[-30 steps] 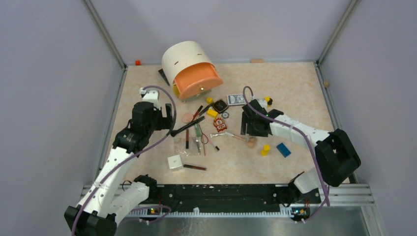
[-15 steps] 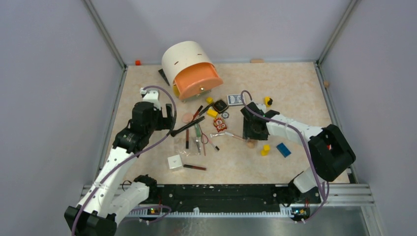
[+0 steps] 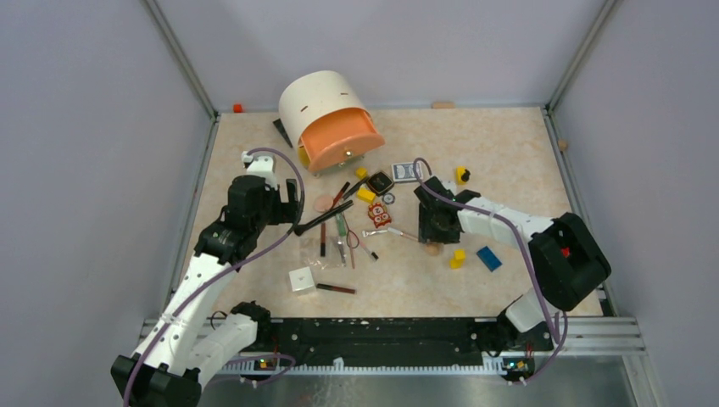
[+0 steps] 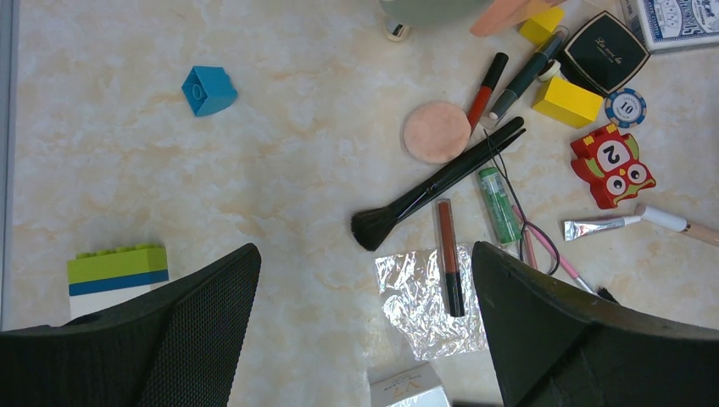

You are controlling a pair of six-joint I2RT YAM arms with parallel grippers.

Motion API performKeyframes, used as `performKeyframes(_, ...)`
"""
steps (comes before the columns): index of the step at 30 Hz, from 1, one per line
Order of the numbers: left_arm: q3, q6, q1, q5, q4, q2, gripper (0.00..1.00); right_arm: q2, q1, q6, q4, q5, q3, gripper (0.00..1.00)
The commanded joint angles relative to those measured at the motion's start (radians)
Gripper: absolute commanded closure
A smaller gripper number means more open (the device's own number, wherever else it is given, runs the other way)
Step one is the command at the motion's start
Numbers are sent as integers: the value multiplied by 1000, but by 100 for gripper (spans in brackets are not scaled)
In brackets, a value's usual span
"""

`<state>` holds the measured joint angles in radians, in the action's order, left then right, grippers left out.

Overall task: Organize the makeup
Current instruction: Pick up the makeup tool from the center of the board, then place the makeup tool in the drawer.

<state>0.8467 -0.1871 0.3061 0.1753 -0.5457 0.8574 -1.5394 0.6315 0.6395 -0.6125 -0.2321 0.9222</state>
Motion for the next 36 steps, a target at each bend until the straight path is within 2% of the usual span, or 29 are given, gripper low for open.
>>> performKeyframes(1,-10,8,-4,-6,42,-11,1,-47,-5,-22,25,36,-18,43)
performKeyframes(10,-10,9,-4,-8,41,-11,1,26,-4,-34,22,6,2,62)
performKeyframes(15,-11,9,-4,-5,43,-11,1,119,-4,-66,25,-3,84,66)
performKeyframes(19,-9,9,-4,-5,42,-14,1,132,-5,-102,19,-32,233,67)
performKeyframes(23,-9,6,-4,10,41,-31,1,62,-5,-157,54,14,454,67)
performKeyframes(29,-12,2,-4,40,44,-80,1,-74,-5,-199,226,251,733,67)
performKeyframes(36,-13,2,-4,51,43,-76,1,-332,-4,-185,299,419,1032,67)
